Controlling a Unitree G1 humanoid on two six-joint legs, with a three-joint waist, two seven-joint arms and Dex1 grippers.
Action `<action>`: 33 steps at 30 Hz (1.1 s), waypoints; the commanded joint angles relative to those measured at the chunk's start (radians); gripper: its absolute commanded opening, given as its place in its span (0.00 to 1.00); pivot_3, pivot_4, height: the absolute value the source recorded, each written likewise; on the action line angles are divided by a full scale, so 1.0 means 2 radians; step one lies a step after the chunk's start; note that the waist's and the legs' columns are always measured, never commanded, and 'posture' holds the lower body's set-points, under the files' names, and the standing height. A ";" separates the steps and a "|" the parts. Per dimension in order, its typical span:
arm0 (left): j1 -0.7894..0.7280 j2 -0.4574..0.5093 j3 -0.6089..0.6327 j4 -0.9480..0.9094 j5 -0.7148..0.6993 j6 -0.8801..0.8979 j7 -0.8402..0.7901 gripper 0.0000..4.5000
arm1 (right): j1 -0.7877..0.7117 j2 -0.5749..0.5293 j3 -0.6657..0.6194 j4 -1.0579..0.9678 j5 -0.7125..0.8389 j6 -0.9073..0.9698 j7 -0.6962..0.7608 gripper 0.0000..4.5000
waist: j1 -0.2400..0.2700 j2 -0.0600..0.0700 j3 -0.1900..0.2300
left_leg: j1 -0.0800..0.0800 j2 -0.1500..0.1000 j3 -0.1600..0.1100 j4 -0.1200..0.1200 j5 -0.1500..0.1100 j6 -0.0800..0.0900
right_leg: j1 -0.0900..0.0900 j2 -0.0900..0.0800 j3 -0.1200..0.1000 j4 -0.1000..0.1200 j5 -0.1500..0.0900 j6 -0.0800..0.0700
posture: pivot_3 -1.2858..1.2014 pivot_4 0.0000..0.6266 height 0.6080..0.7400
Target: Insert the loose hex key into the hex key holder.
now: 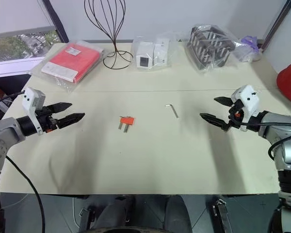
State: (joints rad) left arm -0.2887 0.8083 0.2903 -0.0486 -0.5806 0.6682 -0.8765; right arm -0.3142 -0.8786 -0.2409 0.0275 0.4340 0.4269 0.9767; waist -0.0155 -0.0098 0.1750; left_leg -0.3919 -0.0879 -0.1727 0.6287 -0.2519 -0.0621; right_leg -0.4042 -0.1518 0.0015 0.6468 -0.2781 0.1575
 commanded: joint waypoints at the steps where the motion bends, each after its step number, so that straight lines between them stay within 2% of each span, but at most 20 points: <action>1: -0.006 0.004 0.012 -0.018 -0.012 -0.002 -0.005 1.00 | -0.004 -0.001 -0.008 0.000 -0.004 -0.015 0.000 1.00 | 0.000 0.000 0.000 | 0.000 0.000 0.000 0.000 0.000 0.000 | 0.000 0.000 0.000 0.000 0.000 0.000 | 0.52 0.24 1.00; 11: -0.006 -0.002 0.010 -0.021 -0.016 0.000 0.004 1.00 | -0.009 0.010 -0.001 0.011 -0.015 -0.029 -0.004 1.00 | 0.000 0.000 0.000 | 0.000 0.000 0.000 0.000 0.000 0.000 | 0.000 0.000 0.000 0.000 0.000 0.000 | 0.52 0.24 1.00; 27: -0.030 -0.018 0.007 0.019 0.017 -0.066 0.027 1.00 | -0.008 0.022 0.007 0.012 -0.036 -0.057 -0.022 1.00 | 0.000 0.000 0.000 | 0.000 0.000 0.000 0.000 0.000 0.000 | 0.000 0.000 0.000 0.000 0.000 0.000 | 0.52 0.24 1.00; 33: -0.066 0.011 -0.022 0.037 0.029 -0.079 -0.033 1.00 | -0.045 0.040 0.045 0.007 -0.046 -0.051 -0.024 1.00 | -0.001 0.000 0.000 | 0.000 0.000 0.000 0.000 0.000 0.000 | 0.000 0.000 0.000 0.000 0.000 0.000 | 0.52 0.24 1.00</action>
State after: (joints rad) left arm -0.4024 0.8041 0.2481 0.0375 -0.5301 0.5338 -0.8994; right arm -0.3761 -0.7991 -0.1556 0.0731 0.3447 0.3314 0.9283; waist -0.0182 -0.0099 0.1751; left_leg -0.3919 -0.0880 -0.1727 0.6291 -0.2517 -0.0623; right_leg -0.4043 -0.1517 0.0015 0.6471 -0.2780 0.1576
